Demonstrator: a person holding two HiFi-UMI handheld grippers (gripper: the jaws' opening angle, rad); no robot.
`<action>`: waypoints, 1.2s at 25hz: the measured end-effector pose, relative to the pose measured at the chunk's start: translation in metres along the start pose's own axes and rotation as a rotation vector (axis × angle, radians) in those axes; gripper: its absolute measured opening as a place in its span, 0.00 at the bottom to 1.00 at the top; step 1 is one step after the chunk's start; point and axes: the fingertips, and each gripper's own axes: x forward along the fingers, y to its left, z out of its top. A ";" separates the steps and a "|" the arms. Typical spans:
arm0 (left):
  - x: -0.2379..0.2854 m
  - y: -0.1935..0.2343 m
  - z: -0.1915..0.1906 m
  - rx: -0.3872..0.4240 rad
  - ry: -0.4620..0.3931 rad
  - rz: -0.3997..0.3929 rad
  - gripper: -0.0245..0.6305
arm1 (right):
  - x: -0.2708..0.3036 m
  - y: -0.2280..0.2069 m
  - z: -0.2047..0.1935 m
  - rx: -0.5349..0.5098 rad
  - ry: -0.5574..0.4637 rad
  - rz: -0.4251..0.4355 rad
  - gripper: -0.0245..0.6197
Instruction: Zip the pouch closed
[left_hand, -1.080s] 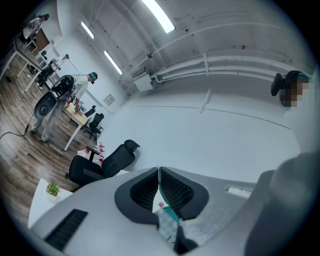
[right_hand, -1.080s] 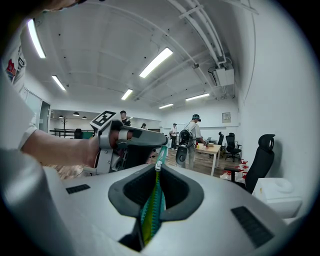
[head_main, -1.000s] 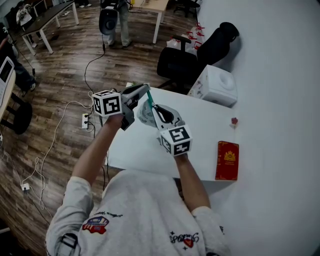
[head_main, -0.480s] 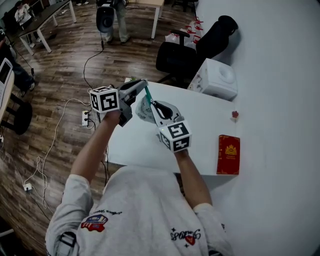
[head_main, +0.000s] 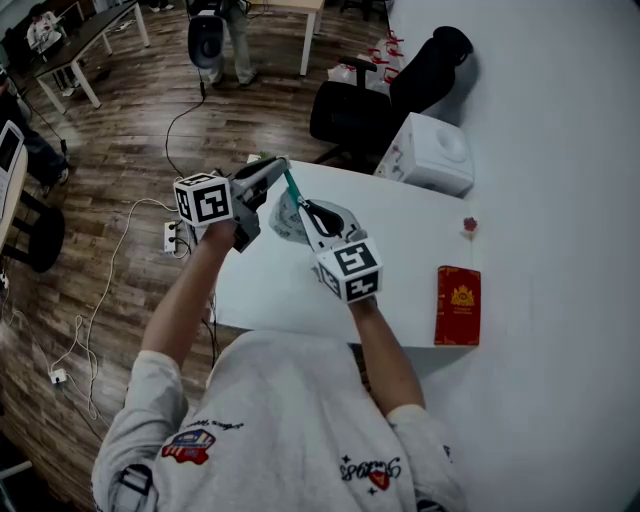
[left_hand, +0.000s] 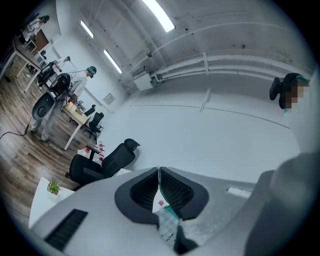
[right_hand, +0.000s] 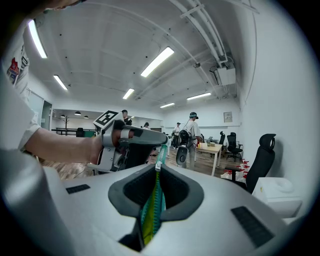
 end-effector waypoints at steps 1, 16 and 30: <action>0.000 0.000 0.000 -0.001 0.000 -0.001 0.06 | 0.000 0.001 0.000 0.000 0.001 0.000 0.09; -0.001 0.006 -0.003 -0.032 0.002 0.005 0.06 | -0.002 0.001 -0.007 0.000 0.025 0.009 0.09; 0.000 0.006 0.000 -0.022 -0.015 0.013 0.06 | -0.010 0.000 -0.013 0.003 0.023 0.014 0.09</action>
